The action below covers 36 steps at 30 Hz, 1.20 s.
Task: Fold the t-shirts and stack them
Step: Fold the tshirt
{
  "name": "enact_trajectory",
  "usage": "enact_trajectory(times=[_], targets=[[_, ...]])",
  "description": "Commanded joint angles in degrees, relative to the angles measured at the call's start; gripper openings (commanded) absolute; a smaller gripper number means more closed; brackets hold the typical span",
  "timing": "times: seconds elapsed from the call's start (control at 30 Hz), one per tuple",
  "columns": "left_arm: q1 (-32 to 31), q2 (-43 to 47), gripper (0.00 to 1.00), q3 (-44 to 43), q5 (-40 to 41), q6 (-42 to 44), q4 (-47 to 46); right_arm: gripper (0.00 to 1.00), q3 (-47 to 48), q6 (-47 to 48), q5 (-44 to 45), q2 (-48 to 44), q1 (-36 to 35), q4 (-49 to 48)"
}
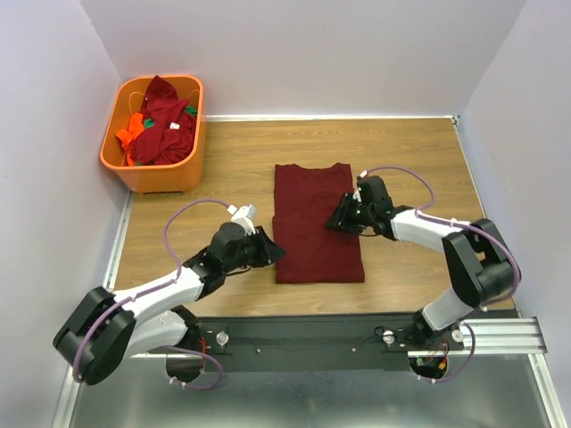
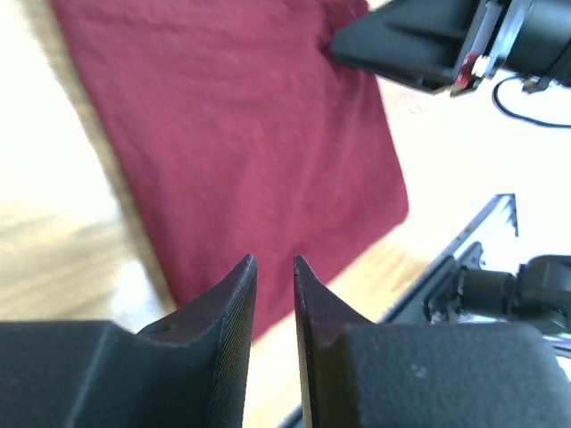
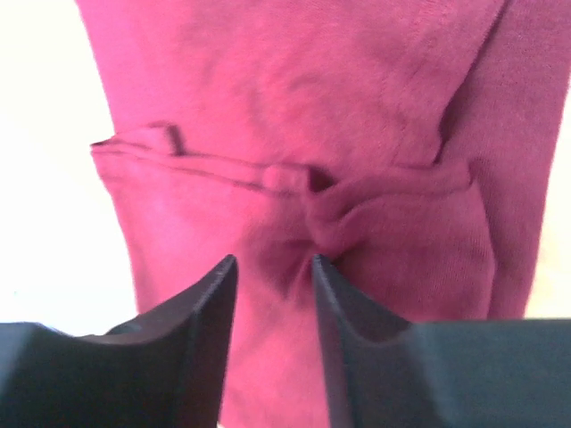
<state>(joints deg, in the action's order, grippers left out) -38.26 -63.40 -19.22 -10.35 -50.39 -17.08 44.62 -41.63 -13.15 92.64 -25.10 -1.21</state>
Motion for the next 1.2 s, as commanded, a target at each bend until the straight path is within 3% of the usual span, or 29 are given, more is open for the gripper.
enact_trajectory(times=[0.0, 0.17, 0.4, 0.63, 0.97, 1.17], targets=[[-3.30, 4.77, 0.31, 1.12, 6.47, -4.44, 6.69, 0.50, 0.91, 0.76, 1.63, -7.19, 0.23, 5.51], [-9.01, 9.86, 0.33, 1.38, 14.37, -14.18, 21.17, 0.50, -1.10, -0.12, 5.58, -17.90, 0.49, 16.83], [-14.55, 12.86, 0.40, 0.50, 18.17, -20.88, 28.85, 0.50, -10.93, -4.33, 2.87, -30.83, 0.49, 23.88], [-16.58, 9.61, 0.43, 0.33, 17.03, -19.84, 26.67, 0.50, -20.35, -7.85, 0.14, -39.28, 0.49, 25.47], [-16.67, 11.45, 0.44, 2.87, 17.11, -19.31, 20.16, 0.50, -25.55, -10.58, 1.72, -42.98, 0.49, 27.31], [-16.67, 11.54, 0.53, 4.37, 18.00, -19.31, 19.02, 0.50, -27.65, -12.86, 4.26, -46.06, 0.58, 28.63]])
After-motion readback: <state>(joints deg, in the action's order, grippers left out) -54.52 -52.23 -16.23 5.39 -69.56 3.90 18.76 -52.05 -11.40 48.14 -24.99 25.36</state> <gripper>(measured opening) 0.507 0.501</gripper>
